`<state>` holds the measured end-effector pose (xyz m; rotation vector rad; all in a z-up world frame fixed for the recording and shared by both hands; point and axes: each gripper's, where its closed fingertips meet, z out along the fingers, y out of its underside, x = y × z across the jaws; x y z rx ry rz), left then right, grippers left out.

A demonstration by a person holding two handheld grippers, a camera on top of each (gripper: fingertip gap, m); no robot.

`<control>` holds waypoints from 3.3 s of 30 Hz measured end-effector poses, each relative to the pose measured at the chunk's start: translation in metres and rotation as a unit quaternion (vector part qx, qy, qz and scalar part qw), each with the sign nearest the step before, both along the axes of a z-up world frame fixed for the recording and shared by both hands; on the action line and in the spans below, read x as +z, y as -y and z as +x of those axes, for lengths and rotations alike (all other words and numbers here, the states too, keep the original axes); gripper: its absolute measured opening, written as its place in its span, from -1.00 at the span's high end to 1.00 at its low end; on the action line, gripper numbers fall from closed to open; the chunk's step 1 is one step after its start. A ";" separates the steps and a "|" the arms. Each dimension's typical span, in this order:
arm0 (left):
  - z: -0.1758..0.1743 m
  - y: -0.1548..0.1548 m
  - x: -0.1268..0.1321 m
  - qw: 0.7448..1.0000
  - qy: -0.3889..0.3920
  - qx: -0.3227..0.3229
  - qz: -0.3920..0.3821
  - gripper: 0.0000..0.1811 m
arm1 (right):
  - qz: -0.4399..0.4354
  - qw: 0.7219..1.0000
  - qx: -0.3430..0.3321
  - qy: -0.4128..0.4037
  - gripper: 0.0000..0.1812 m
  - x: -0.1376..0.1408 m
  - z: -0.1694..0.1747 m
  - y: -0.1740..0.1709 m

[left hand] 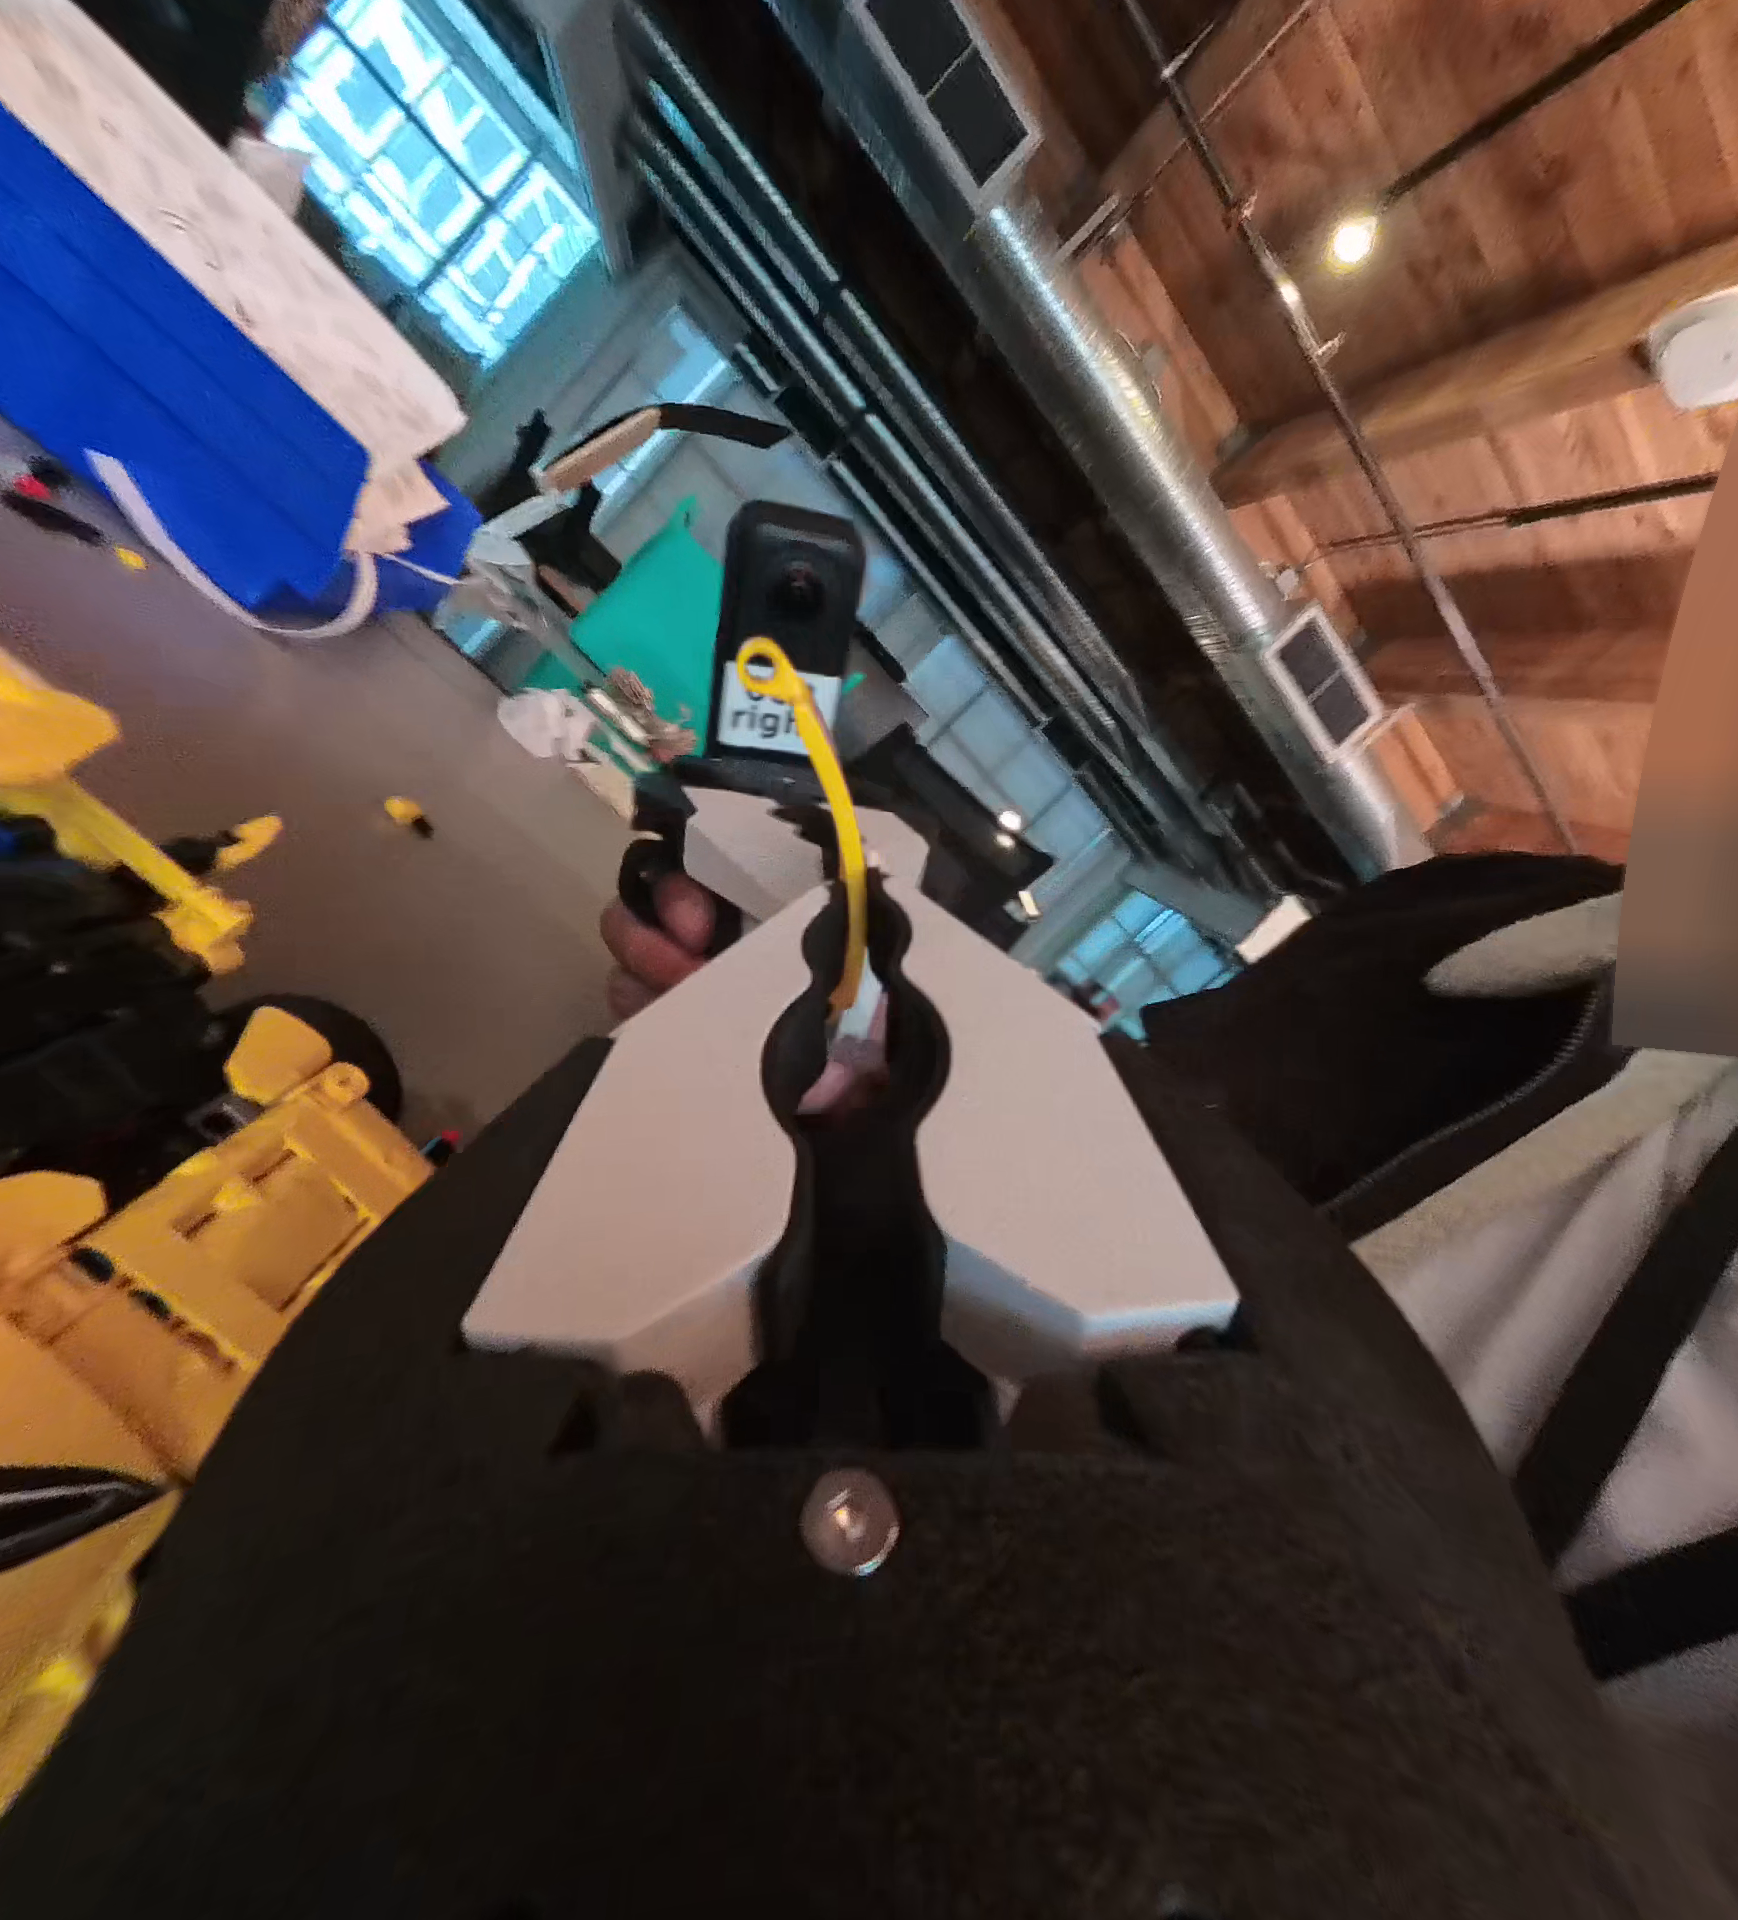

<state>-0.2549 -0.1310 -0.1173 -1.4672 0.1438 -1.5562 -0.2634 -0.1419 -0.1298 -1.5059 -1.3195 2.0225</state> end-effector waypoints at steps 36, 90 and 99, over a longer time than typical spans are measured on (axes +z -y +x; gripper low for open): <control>0.008 0.020 0.005 0.993 -0.092 -0.011 0.077 0.98 | 0.108 0.994 -0.001 -0.023 0.86 0.004 0.018 0.001; -0.012 0.007 -0.001 0.997 -0.065 0.033 0.035 0.97 | -0.052 0.996 -0.072 -0.030 0.98 0.004 -0.002 -0.015; -0.003 0.007 -0.035 0.989 -0.146 0.019 -0.012 0.98 | -0.212 0.939 -0.147 -0.229 0.97 0.057 0.056 -0.090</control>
